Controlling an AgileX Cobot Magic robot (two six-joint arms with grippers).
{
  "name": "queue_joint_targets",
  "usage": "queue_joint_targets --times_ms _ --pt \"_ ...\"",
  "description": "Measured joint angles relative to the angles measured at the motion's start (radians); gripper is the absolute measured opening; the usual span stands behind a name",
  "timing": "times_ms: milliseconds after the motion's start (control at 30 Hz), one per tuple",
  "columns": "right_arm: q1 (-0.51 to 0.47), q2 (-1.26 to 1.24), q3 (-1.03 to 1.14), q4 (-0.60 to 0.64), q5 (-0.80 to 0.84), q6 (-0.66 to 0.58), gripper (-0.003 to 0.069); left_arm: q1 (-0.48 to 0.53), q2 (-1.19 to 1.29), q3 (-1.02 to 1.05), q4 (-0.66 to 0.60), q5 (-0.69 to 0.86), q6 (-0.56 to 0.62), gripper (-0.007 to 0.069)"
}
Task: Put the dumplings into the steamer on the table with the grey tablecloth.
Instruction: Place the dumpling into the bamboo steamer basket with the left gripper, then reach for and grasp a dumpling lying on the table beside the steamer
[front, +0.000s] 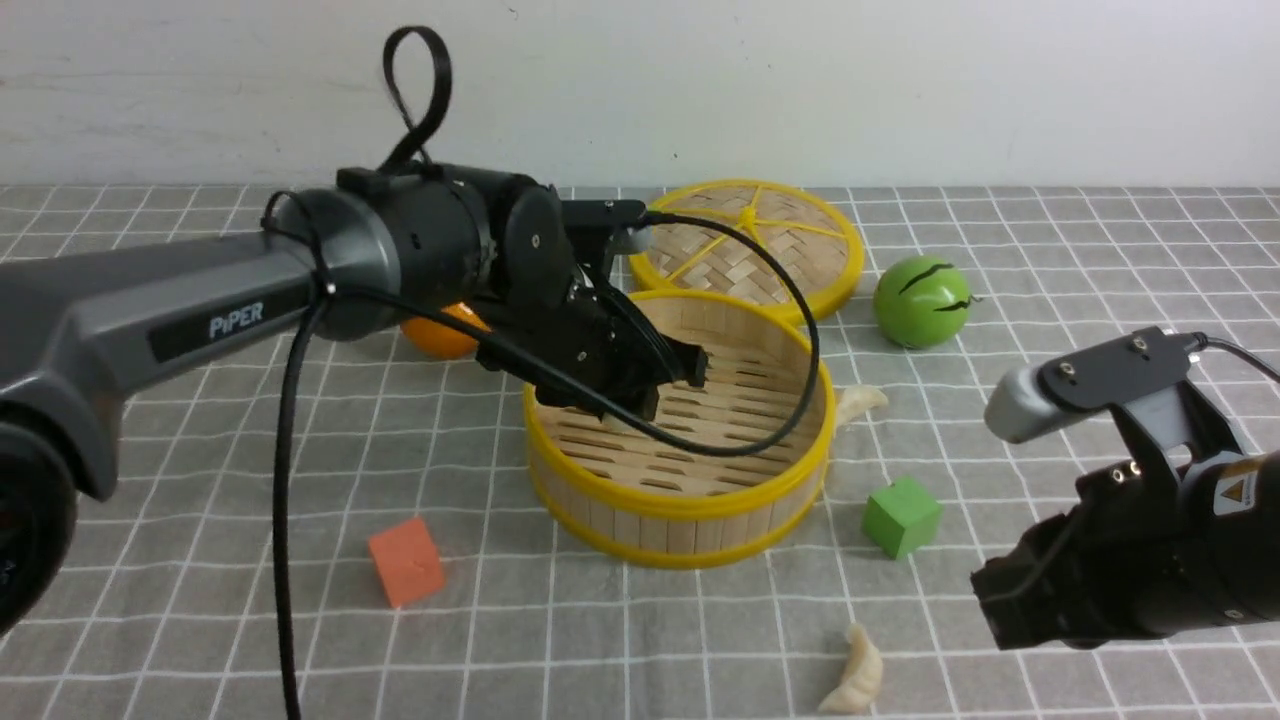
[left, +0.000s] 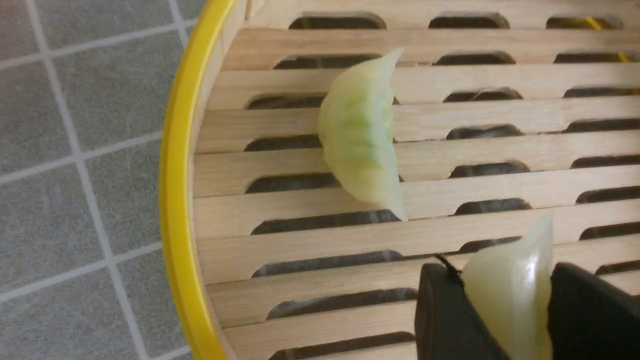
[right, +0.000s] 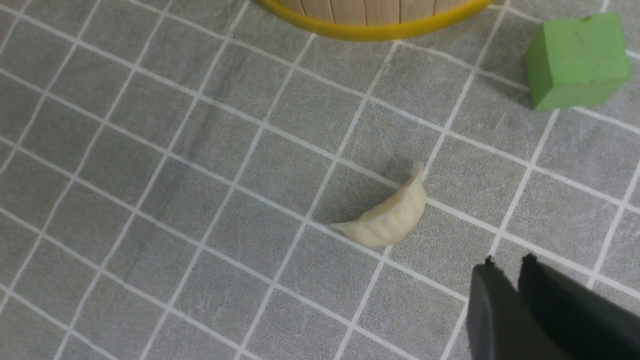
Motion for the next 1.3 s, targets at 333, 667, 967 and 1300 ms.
queue_joint_targets --times_ms 333,667,967,1300 --pt "0.000 0.003 0.000 0.000 -0.001 0.000 0.0092 -0.003 0.021 -0.007 0.024 0.018 0.039 0.0441" --pt "-0.078 0.052 -0.146 0.004 -0.068 0.124 0.0193 -0.004 -0.226 -0.147 0.081 0.294 0.046 0.0295" --pt "-0.139 0.399 -0.418 0.071 -0.089 0.139 0.0393 -0.004 -0.740 -0.028 0.138 0.442 0.045 -0.0014" --pt "-0.140 0.718 -0.684 0.074 -0.122 0.262 0.0419 -0.004 -1.215 0.587 0.160 0.378 0.008 -0.0014"
